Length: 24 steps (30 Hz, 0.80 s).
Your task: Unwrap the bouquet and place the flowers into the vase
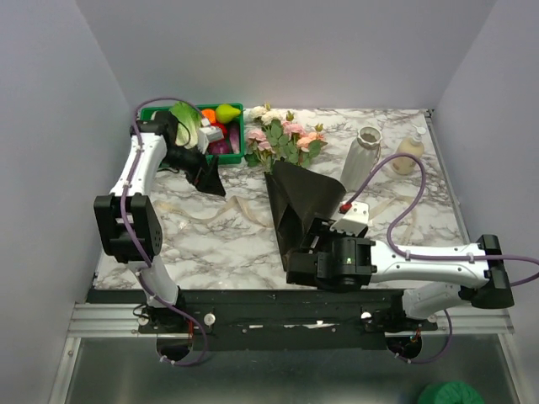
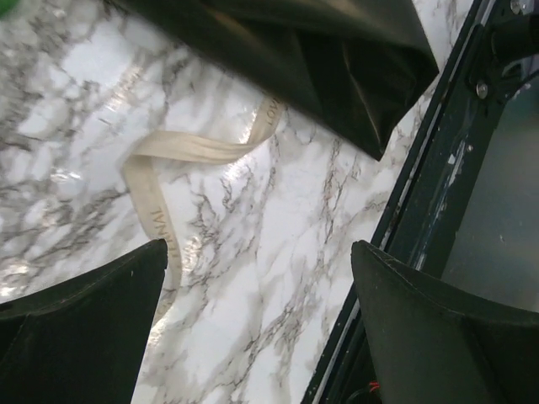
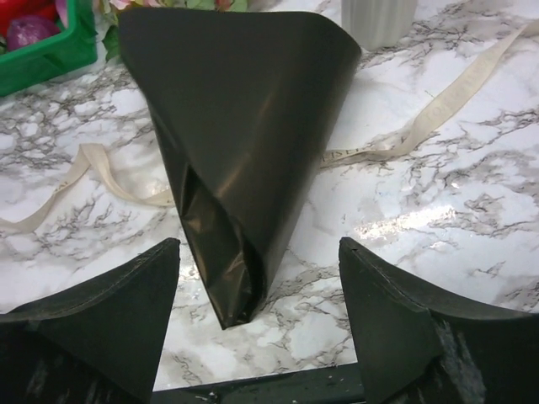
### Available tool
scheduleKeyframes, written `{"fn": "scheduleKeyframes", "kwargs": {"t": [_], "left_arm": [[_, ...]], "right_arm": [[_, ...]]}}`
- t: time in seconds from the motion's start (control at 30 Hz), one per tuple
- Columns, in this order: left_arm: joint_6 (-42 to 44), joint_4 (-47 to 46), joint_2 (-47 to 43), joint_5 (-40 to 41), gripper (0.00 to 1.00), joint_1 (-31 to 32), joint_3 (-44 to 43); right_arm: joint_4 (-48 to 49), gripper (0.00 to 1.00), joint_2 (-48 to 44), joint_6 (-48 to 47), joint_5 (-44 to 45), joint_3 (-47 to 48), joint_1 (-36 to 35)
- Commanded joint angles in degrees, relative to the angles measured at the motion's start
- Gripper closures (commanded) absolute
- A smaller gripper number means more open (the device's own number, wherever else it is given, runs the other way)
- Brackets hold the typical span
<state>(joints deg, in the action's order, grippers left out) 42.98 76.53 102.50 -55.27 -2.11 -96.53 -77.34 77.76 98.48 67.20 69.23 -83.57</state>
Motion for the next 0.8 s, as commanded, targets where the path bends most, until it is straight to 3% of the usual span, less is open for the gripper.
{"fn": "scheduleKeyframes", "kwargs": {"t": [0.0,0.1,0.4,0.63,0.77], "left_arm": [[-5.2,-2.2,-0.5,9.7,0.01,10.2,9.0],[-9.1,-9.3,0.4,14.7,0.01,18.1,11.6],[-11.8,-4.7,12.1,16.1,0.01,29.1,-11.9],[-2.3,9.3,28.8,16.1,0.01,34.2,-38.9],[-1.5,7.4,34.2,21.2,0.01,37.7,-42.0]], "right_arm": [[-10.1,0.16,-4.4,-0.4,3.3,3.2,-0.6],[-9.8,0.17,-9.4,-2.2,4.9,5.0,-0.6],[-7.9,0.16,-17.2,-9.3,3.8,7.2,-0.6],[9.3,0.16,-25.8,-29.1,1.7,1.5,-0.7],[20.5,0.16,-33.3,-39.9,0.0,-3.7,-0.7]]}}
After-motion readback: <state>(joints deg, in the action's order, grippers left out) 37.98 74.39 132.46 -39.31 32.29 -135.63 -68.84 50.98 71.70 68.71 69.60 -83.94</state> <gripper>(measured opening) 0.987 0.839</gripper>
